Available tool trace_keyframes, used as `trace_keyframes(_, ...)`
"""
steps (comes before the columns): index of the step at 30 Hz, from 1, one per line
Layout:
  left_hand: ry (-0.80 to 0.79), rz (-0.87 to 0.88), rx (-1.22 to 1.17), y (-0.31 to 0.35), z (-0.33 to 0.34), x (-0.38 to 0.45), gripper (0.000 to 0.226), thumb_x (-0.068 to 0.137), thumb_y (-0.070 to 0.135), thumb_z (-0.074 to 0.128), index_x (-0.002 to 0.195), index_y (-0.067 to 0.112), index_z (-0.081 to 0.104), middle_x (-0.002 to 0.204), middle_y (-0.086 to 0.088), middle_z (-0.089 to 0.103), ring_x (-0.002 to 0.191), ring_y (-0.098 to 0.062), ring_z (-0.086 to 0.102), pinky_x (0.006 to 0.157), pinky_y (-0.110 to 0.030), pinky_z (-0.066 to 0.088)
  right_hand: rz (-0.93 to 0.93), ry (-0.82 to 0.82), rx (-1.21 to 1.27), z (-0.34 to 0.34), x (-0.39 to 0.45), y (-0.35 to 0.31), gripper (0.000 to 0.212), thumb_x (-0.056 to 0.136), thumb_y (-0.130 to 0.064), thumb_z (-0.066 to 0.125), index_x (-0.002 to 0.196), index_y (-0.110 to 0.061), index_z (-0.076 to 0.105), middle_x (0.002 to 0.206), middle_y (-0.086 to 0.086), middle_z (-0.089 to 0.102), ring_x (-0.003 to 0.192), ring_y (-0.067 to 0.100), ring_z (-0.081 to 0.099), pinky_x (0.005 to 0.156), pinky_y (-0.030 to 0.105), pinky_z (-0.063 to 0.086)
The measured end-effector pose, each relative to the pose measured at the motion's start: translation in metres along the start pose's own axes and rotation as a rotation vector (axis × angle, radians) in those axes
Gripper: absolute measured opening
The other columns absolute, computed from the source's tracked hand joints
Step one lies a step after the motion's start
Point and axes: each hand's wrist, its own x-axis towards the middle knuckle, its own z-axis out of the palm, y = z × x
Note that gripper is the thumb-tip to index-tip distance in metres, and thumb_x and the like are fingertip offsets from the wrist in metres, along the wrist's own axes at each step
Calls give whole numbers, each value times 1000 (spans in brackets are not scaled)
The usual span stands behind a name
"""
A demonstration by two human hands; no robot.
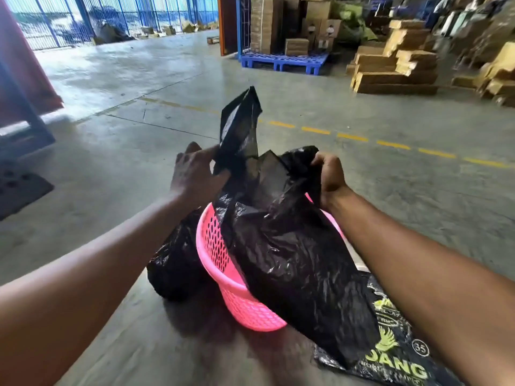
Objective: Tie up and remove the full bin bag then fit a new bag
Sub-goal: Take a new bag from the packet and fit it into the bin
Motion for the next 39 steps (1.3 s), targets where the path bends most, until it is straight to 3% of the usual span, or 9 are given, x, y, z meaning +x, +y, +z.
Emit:
trace_keyframes(5, -216, -165, -50, -22, -4, 12, 43, 81, 22, 63, 124, 27, 66, 114, -5, 76, 85, -25, 71, 74, -32, 54, -130, -139, -515, -27, 2, -11, 21, 73, -4, 59, 89, -7, 71, 79, 4, 67, 67, 15, 61, 58, 23, 50)
trace_keyframes(8, -433, -520, -590, -23, -3, 15, 42, 98, 3, 51, 140, 11, 46, 127, -29, 62, 65, -29, 78, 54, -33, 63, -194, -188, -720, -33, 0, -27, 21, 78, -2, 62, 85, -20, 69, 78, -4, 68, 64, 8, 63, 55, 23, 49)
trace_keyframes(12, -490, -708, -903, -16, -3, 12, 33, 103, 2, 39, 134, 6, 48, 123, -26, 64, 87, -50, 75, 69, -51, 65, -22, -233, -814, -22, -1, -36, 34, 83, -1, 50, 97, -26, 68, 85, -3, 63, 68, 12, 56, 55, 24, 45)
trace_keyframes(15, -423, -636, -999, -14, -2, 15, 19, 99, 4, 46, 108, 6, 63, 93, -16, 73, 86, -43, 75, 79, -59, 62, 184, -356, -627, -7, -5, -37, 31, 91, -3, 49, 108, -22, 68, 94, 5, 58, 82, 18, 54, 60, 28, 51)
trace_keyframes(17, -364, -555, -1033, -10, -4, 20, 18, 98, 3, 45, 98, 10, 62, 86, -12, 68, 80, -31, 69, 73, -46, 64, 213, -377, -435, 6, -9, -37, 30, 93, -4, 48, 113, -16, 67, 98, 8, 62, 91, 22, 61, 71, 42, 60)
trace_keyframes(24, -64, -332, -1191, -2, -19, 37, 14, 78, 4, 46, 81, 14, 56, 79, 2, 72, 77, -13, 68, 86, -37, 59, -247, -214, -15, 38, -10, -55, 20, 77, 3, 47, 83, -8, 63, 79, 14, 56, 72, 24, 56, 67, 35, 48)
trace_keyframes(31, -92, -233, -1013, -6, -18, 27, 38, 87, 8, 51, 71, 27, 80, 80, 7, 80, 87, -12, 74, 102, -40, 55, -489, -253, -233, 12, 10, -59, 27, 65, -10, 53, 70, 11, 37, 74, 12, 39, 72, 26, 35, 68, 43, 31)
trace_keyframes(33, -107, -229, -961, -13, -15, 22, 16, 77, 28, 65, 81, 24, 80, 86, 2, 81, 90, -15, 75, 94, -33, 58, -411, -272, -279, -2, 9, -51, 30, 62, -12, 54, 73, 12, 38, 77, 13, 39, 75, 26, 36, 70, 44, 30)
trace_keyframes(39, -253, -230, -743, -32, -8, 0, 34, 70, 45, 69, 94, 20, 72, 77, 8, 80, 73, -7, 74, 70, -20, 59, -75, -354, -340, -35, -19, -16, 5, 64, -9, 55, 68, -10, 54, 63, 4, 52, 68, 19, 50, 75, 37, 44)
